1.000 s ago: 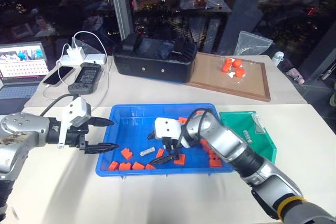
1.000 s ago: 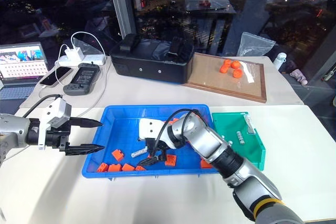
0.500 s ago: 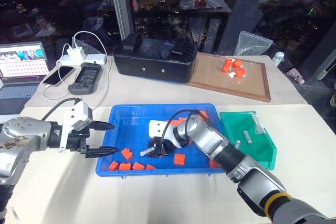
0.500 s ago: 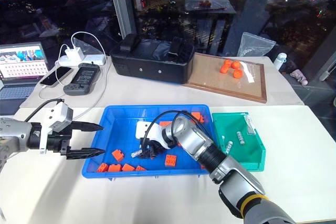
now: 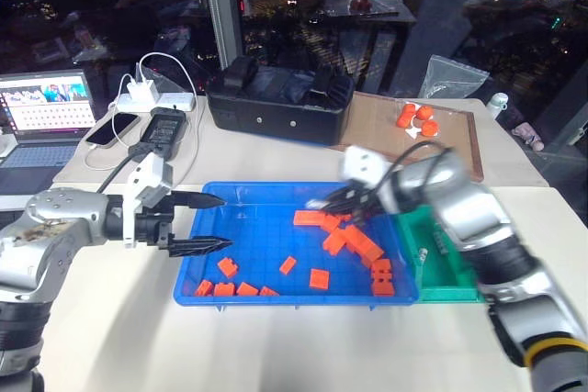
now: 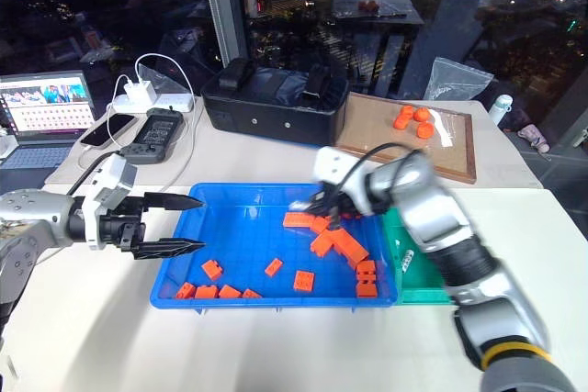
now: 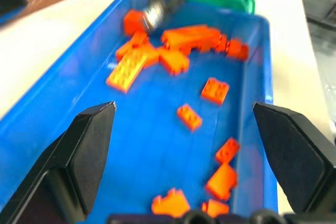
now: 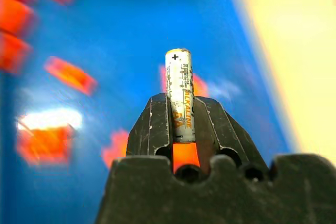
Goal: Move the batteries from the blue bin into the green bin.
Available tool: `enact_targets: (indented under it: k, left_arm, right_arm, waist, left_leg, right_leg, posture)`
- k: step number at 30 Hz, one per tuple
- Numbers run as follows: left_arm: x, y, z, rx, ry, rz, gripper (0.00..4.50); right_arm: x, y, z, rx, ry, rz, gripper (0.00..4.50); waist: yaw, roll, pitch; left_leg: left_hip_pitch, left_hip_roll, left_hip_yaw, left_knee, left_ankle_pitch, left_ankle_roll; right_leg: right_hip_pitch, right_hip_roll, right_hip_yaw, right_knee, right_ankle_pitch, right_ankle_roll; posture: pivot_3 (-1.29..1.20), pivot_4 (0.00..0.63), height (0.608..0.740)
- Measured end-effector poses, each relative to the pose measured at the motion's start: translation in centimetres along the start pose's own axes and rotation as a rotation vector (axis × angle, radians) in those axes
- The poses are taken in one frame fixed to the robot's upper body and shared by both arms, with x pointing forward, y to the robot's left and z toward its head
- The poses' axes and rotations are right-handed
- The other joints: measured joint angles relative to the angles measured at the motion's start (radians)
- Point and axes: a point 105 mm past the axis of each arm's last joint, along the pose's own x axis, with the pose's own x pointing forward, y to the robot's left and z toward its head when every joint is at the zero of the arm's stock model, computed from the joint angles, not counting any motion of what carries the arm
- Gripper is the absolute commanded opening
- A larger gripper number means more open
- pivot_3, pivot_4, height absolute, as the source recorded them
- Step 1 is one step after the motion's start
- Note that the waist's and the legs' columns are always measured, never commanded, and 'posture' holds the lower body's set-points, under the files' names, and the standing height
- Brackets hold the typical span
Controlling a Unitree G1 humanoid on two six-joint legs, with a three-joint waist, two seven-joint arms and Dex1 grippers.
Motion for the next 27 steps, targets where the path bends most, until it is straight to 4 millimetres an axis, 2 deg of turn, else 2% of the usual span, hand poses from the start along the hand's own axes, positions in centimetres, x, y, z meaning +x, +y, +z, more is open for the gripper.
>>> enact_targets:
  k: [2, 6, 9, 13, 15, 16, 17, 21, 24, 26, 27]
  left_arm:
    - [1.0, 0.0, 1.2, 0.013, -0.068, -0.043, 4.5]
    - [1.7, -0.3, 2.4, 0.017, -0.132, -0.1, 4.5]
    - [2.3, -0.4, 3.4, 0.019, -0.175, -0.139, 4.5]
    - [2.8, -0.6, 3.9, 0.008, -0.208, -0.18, 4.5]
    - [3.1, -0.5, 3.9, 0.001, -0.208, -0.184, 4.5]
    - [3.1, -0.4, 3.7, -0.004, -0.205, -0.183, 4.5]
    - [3.1, -0.3, 3.6, -0.009, -0.201, -0.18, 4.5]
    - [3.5, 0.2, 3.4, -0.019, -0.2, -0.143, 4.5]
    - [3.6, 0.8, 3.2, -0.032, -0.199, -0.099, 4.5]
    - [3.6, 1.0, 3.2, -0.027, -0.194, -0.08, 4.5]
    - [3.5, 1.3, 3.2, -0.023, -0.196, -0.061, 4.5]
  right_arm:
    - [-2.9, -1.2, -2.5, 0.058, 0.076, -0.087, 0.27]
    - [-7.9, -2.5, -5.5, 0.126, 0.188, -0.23, 0.27]
    - [-9.0, -1.2, -7.3, 0.208, 0.217, -0.229, 0.27]
    - [-8.6, 1.0, -9.0, 0.318, 0.24, -0.195, 0.27]
    - [-8.1, 1.8, -9.6, 0.34, 0.252, -0.188, 0.27]
    - [-7.9, 1.9, -9.7, 0.344, 0.247, -0.191, 1.28]
    - [-7.6, 2.0, -9.7, 0.349, 0.241, -0.194, 1.48]
    - [-7.2, 2.1, -9.8, 0.359, 0.23, -0.212, 2.92]
    - [-7.2, 1.6, -9.1, 0.364, 0.199, -0.212, 3.92]
    - [-7.5, 1.4, -8.8, 0.373, 0.176, -0.211, 4.44]
    - [-7.9, 1.2, -8.5, 0.379, 0.155, -0.215, 4.44]
  waist:
    - [0.004, 0.0, 0.0]
    - [-0.008, 0.001, 0.0]
    - [-0.014, 0.001, 0.0]
    - [-0.023, 0.001, 0.001]
    - [-0.023, 0.001, 0.001]
    - [-0.024, 0.001, 0.001]
    - [-0.024, 0.001, 0.001]
    - [-0.021, 0.001, 0.001]
    - [-0.021, 0.001, 0.001]
    - [-0.02, 0.001, 0.001]
    - [-0.019, 0.001, 0.001]
  left_leg:
    - [-0.001, -0.001, -0.001, 0.0, 0.0, 0.0]
    - [0.001, -0.001, -0.002, -0.001, -0.001, 0.002]
    - [0.004, -0.001, -0.004, -0.001, -0.001, 0.002]
    - [0.009, -0.002, -0.005, 0.0, -0.001, 0.002]
    - [0.009, -0.002, -0.005, 0.001, -0.001, 0.002]
    - [0.009, -0.002, -0.005, 0.001, -0.001, 0.002]
    - [0.009, -0.002, -0.005, 0.001, -0.001, 0.002]
    - [0.008, -0.004, -0.006, 0.001, -0.001, 0.002]
    - [0.008, -0.006, -0.006, 0.0, -0.001, 0.002]
    - [0.007, -0.007, -0.006, 0.0, -0.001, 0.002]
    - [0.007, -0.007, -0.006, 0.0, -0.001, 0.002]
  right_leg:
    - [0.0, 0.0, 0.0, 0.0, 0.0, 0.0]
    - [0.002, 0.002, 0.002, -0.001, -0.001, 0.001]
    - [0.007, 0.003, 0.002, -0.001, -0.001, 0.002]
    - [0.011, 0.002, 0.003, -0.001, -0.002, 0.004]
    - [0.012, 0.001, 0.003, -0.002, -0.006, 0.011]
    - [0.012, 0.001, 0.003, -0.001, -0.006, 0.011]
    - [0.012, 0.001, 0.003, -0.001, -0.006, 0.011]
    - [0.012, -0.001, 0.003, -0.001, -0.006, 0.011]
    - [0.012, -0.002, 0.003, -0.002, -0.006, 0.01]
    - [0.012, -0.003, 0.003, -0.003, -0.005, 0.009]
    - [0.012, -0.003, 0.003, -0.003, -0.005, 0.009]
  posture:
    - [0.0, 0.15, 0.735]
    - [0.0, 0.15, 0.735]
    - [0.0, 0.15, 0.735]
    - [0.0, 0.15, 0.735]
    - [0.0, 0.15, 0.735]
    - [0.0, 0.15, 0.735]
    - [0.0, 0.15, 0.735]
    - [0.0, 0.15, 0.735]
    - [0.0, 0.15, 0.735]
    - [0.0, 0.15, 0.735]
    - [0.0, 0.15, 0.735]
